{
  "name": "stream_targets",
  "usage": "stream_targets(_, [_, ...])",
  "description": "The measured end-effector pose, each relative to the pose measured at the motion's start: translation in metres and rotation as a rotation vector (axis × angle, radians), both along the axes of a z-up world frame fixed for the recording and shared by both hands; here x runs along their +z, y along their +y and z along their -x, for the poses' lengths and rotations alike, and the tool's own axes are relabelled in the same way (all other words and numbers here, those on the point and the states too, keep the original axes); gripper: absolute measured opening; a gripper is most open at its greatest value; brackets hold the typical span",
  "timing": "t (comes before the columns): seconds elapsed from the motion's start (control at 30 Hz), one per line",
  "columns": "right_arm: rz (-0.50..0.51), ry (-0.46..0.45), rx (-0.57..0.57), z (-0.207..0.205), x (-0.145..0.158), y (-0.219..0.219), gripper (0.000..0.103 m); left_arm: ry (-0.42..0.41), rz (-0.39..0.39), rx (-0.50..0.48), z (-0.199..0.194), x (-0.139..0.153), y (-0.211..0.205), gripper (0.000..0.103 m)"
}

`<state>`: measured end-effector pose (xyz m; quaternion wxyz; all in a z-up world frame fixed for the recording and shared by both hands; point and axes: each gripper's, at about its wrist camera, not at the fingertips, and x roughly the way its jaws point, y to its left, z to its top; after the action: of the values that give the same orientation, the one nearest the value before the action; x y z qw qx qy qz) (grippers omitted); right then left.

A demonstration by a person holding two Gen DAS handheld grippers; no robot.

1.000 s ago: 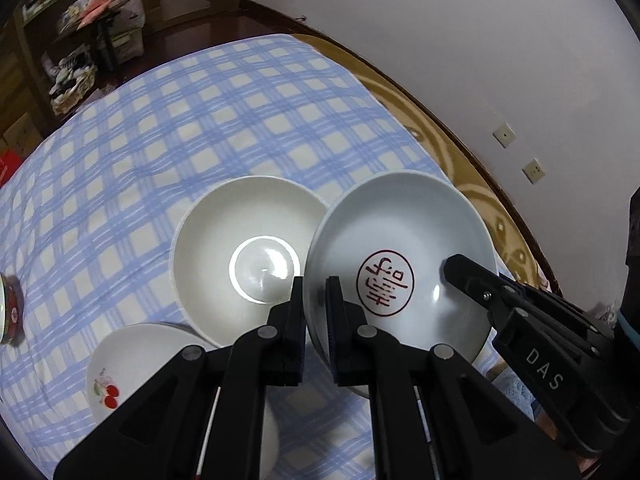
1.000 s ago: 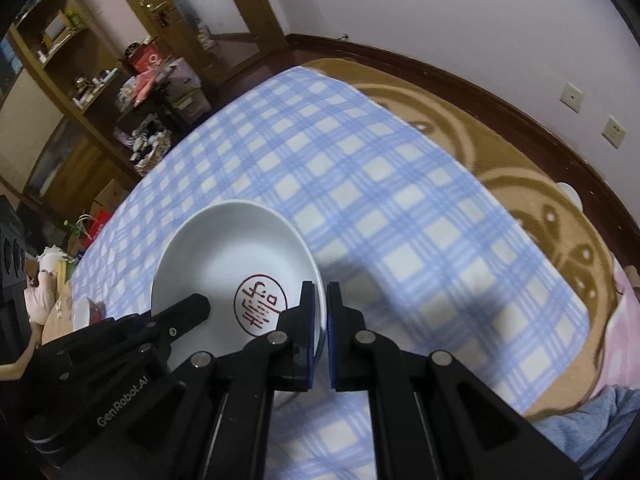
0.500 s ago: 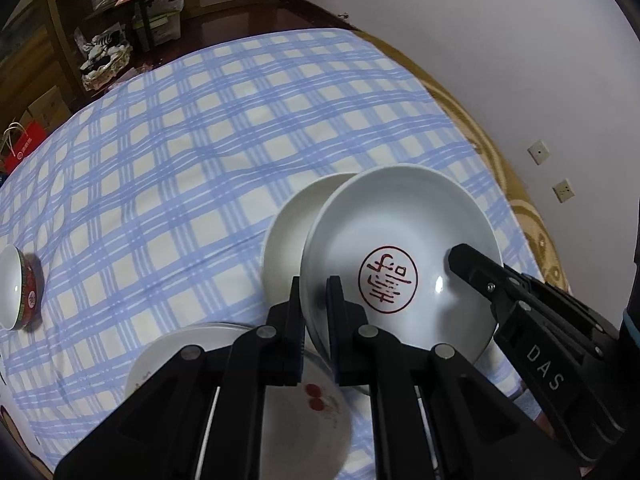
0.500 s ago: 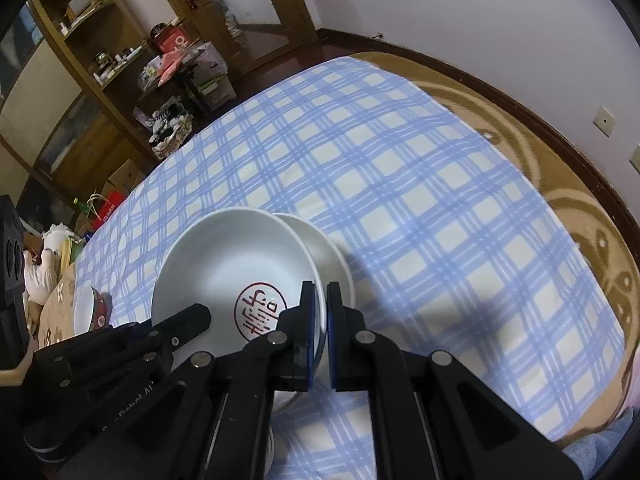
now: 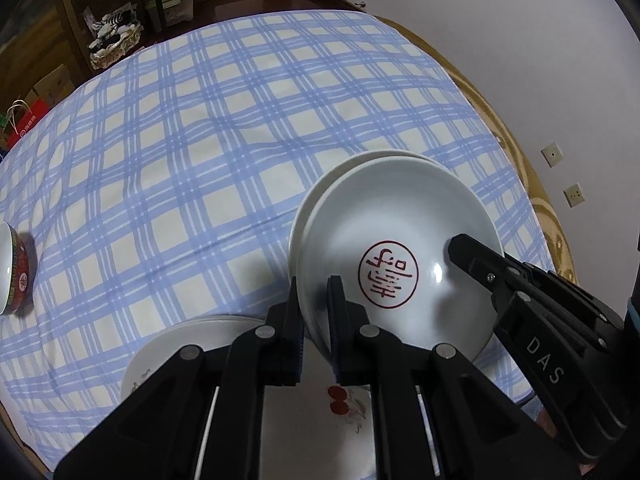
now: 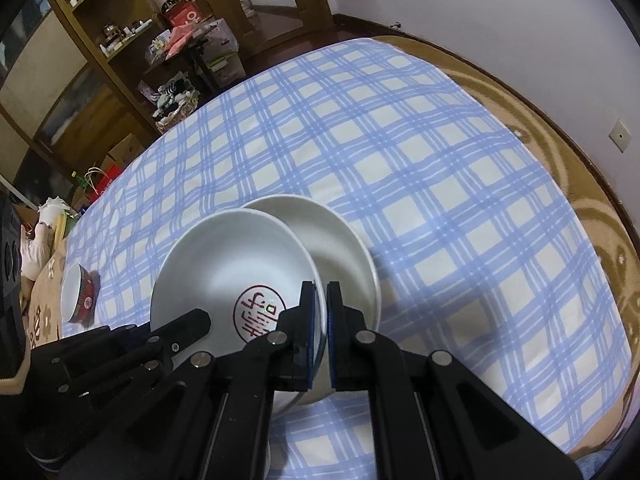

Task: Organize plates and bowls
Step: 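Carry the emblem bowl with both tools and lower it into the plain white bowl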

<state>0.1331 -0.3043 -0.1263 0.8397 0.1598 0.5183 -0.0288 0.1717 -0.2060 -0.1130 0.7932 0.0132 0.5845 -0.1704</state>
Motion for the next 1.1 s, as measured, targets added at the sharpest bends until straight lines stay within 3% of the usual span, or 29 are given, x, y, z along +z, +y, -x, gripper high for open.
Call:
stream_targets(0.43, [0.051, 0.021, -0.013, -0.004, -0.009, -0.005, 0.007, 0.045, 0.017, -0.013, -0.007, -0.016, -0.010, 0.011])
stream_targets(0.7, [0.064, 0.029, -0.013, -0.004, -0.010, -0.007, 0.008, 0.039, -0.019, -0.052, -0.007, -0.017, -0.016, 0.013])
stream_targets(1.1, [0.104, 0.043, -0.010, -0.003, -0.011, -0.006, 0.009, 0.045, -0.010, -0.099, -0.005, -0.016, -0.016, 0.014])
